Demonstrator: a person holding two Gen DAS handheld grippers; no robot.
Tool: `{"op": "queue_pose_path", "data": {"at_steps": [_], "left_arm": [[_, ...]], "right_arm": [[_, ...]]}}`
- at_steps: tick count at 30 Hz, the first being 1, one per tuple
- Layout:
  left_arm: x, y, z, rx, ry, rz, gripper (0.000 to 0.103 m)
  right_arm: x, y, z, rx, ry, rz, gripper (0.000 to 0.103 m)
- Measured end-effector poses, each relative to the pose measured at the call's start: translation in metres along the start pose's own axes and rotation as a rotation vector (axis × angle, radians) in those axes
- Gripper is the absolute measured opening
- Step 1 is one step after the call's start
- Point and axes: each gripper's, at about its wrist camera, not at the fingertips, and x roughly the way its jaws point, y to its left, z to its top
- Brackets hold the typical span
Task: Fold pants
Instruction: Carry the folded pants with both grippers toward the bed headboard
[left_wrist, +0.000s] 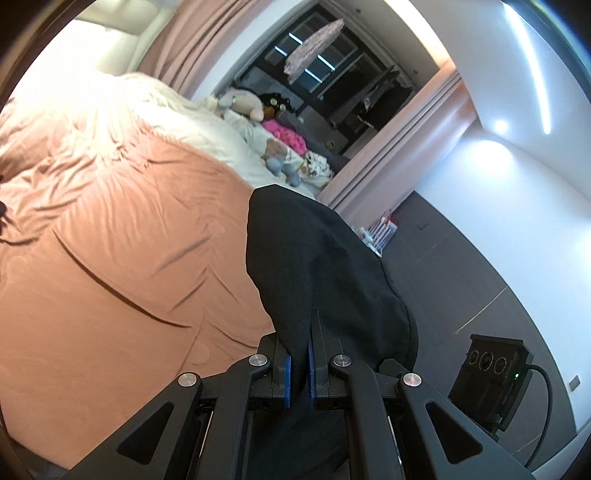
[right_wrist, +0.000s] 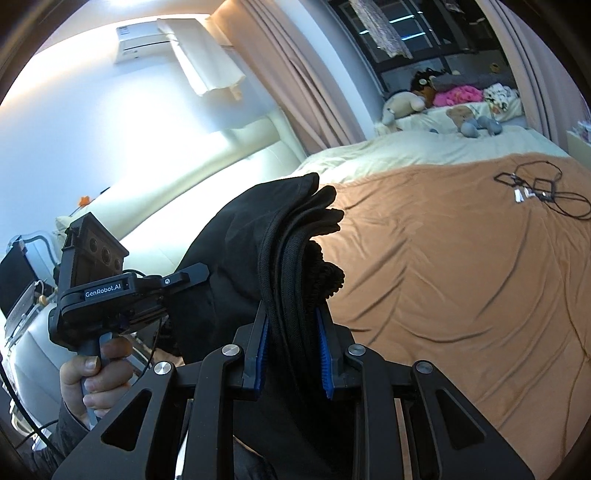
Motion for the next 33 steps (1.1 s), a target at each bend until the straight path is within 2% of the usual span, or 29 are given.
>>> {"op": "queue_pose_path", "data": {"at_steps": [9,18,24,33], "left_arm": [[-0.073,-0.007,0.001,0.032,-0.08,0.044,0.006],[-0.168,0.001,0.009,0.043,-0.175,0.082,0.006],[-0.214,0.019,0.027,0.055,-0.206,0.119,0.006],[-0.265,0.07,0.055,0.064,-0.254,0.192,0.006]], "right_arm": [[0.0,0.023,-0.006,-0.038,-0.025,0.057,0.02],[0.006,0.066,-0.007,-0.102,-0.042,0.112,0.02],[0.028,0.084,-0.006,-0.122,-0.04,0.152,0.02],[0.079,0.097,-0.011,-0.156,-0.03,0.214,0.02]]}}
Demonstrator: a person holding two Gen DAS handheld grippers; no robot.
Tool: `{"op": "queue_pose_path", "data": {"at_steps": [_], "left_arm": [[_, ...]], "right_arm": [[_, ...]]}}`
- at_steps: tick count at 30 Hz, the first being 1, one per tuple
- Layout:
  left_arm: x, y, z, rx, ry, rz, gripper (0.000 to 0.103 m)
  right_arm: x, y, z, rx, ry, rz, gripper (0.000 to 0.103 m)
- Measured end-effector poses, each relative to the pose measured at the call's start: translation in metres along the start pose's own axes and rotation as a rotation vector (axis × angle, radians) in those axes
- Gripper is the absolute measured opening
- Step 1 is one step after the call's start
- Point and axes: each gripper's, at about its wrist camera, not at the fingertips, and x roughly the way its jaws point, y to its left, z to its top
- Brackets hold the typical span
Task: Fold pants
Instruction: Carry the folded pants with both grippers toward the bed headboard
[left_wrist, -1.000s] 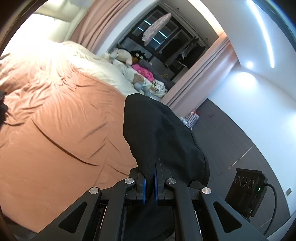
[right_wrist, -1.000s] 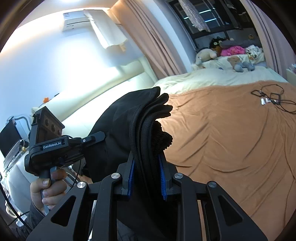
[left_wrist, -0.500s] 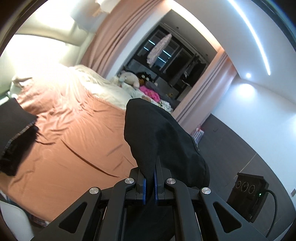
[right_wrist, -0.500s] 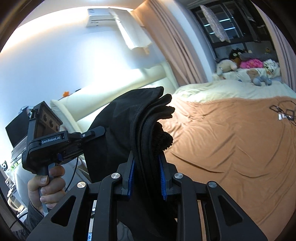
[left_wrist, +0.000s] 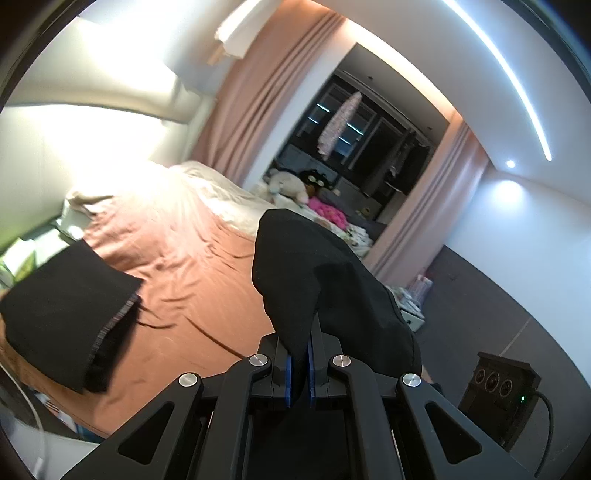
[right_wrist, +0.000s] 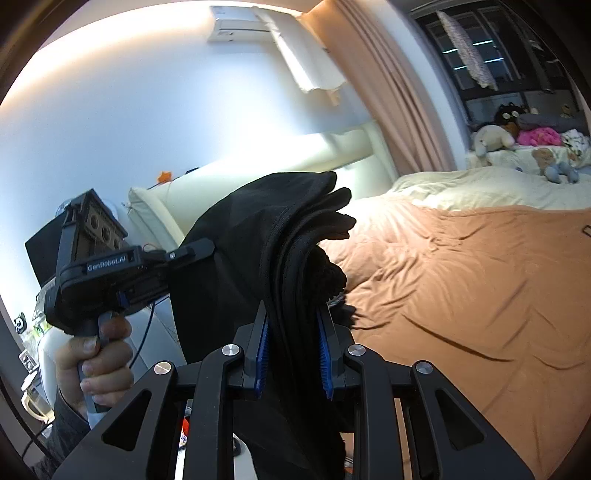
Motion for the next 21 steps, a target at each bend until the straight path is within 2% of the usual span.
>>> {"op": "queue_pose_path", "data": {"at_steps": [10,21], "left_arm": [[-0.03,0.079,0.027,-0.014,-0.055,0.091,0.006],[-0.039,0.175,0.044,-0.084,-0.088,0.159,0.006]], "right_arm": [[0.074,0.009,-0.001,-0.044,0.04,0.05,0.02],[0.164,0.009,-0.004,-0.082,0.108,0.086,0.02]]}}
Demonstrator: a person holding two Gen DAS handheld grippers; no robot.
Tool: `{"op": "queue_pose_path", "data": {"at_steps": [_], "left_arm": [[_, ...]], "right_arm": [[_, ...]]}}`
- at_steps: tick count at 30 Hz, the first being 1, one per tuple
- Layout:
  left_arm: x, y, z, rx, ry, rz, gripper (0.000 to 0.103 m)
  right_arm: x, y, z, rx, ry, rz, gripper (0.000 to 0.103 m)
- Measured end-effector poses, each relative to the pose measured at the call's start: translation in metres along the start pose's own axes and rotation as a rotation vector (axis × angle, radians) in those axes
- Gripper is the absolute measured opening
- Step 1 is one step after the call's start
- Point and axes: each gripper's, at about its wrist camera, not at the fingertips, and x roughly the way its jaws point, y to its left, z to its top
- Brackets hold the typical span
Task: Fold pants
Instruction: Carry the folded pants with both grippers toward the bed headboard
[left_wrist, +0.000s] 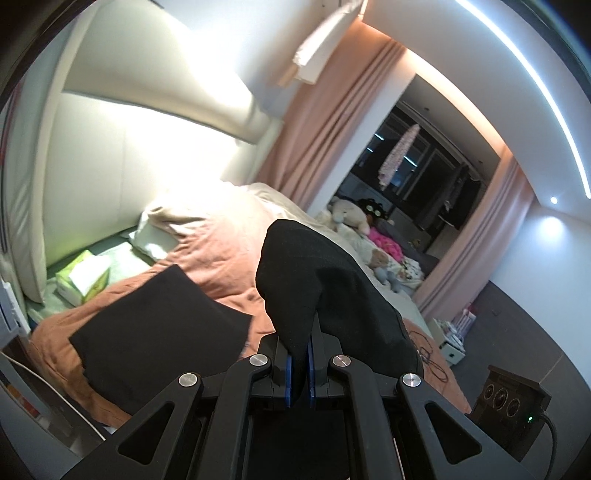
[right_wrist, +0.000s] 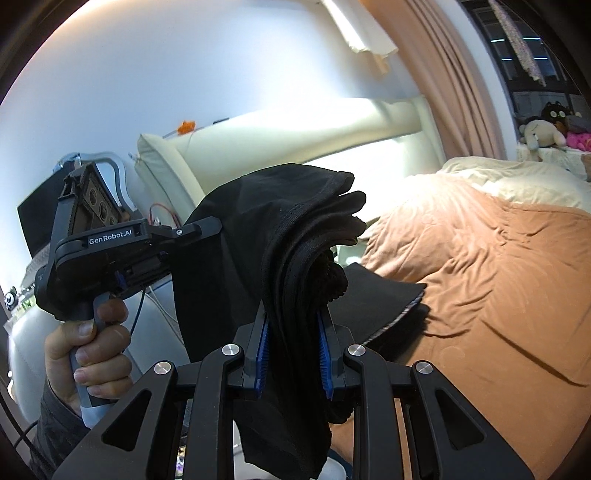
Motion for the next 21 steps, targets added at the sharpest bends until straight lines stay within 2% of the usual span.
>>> {"op": "queue_pose_path", "data": {"at_steps": [9,14,21], "left_arm": [[0.032,0.06,0.019,-0.03,0.017,0.08,0.006],[0.068,0.091,0.027,-0.045,0.05,0.112,0.006],[0.127,0.114,0.031,-0.051,0.107,0.153,0.006]], "right_arm": [[0.061,-0.025,0.002,0.018,0.052,0.043,0.02],[0.097,-0.055,0.006,0.048,0.089,0.045,0.02],[0.126,-0.101,0.012,0.093,0.122,0.024,0.02]]}}
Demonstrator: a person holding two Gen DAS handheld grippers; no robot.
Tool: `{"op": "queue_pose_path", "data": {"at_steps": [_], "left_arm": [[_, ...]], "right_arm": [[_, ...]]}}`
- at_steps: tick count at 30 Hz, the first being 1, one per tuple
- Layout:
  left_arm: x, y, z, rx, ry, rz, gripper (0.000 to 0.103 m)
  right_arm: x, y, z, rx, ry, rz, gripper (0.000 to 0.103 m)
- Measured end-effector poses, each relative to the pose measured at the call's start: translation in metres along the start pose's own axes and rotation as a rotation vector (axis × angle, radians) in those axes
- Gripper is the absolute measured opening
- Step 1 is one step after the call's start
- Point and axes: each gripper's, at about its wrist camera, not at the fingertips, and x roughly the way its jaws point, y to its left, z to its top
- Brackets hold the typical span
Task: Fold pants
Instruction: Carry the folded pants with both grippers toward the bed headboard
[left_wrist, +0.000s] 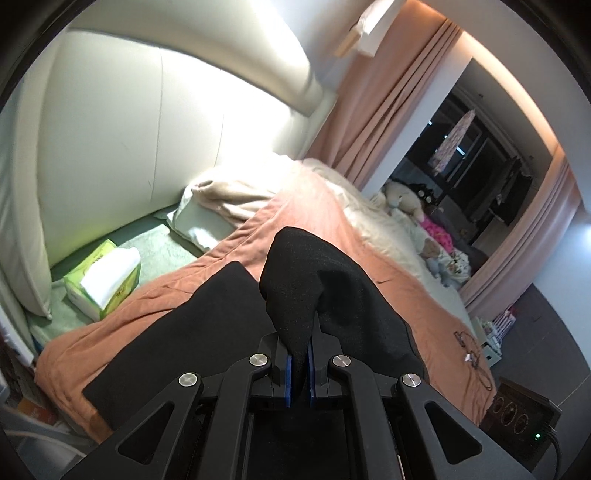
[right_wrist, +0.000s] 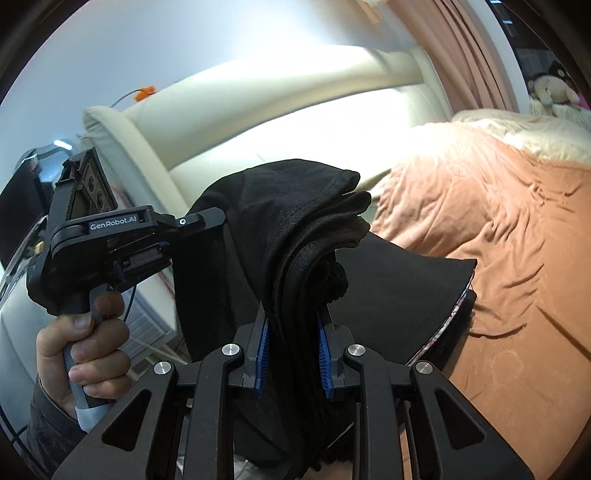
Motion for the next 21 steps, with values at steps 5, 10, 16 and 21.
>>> {"op": "queue_pose_path", "data": {"at_steps": [5,10,16,21], "left_arm": [[0.043,0.0,0.01,0.019,0.046,0.037,0.006],[0.085,0.003,0.014,0.049,0.104,0.124,0.006],[0.094,0.027,0.009,-0.009,0.102,0.247,0.046],[0.075,0.032,0.0,-0.006,0.101,0.269,0.046]], "right_arm": [[0.013,-0.026,0.012,0.037,0.014,-0.008,0.02],[0.029,-0.049,0.018,0.077,0.052,-0.042,0.026],[0.035,-0.078,0.029,0.123,0.076,-0.084,0.058],[0.03,-0.092,0.047,0.082,0.071,-0.082,0.058]]}}
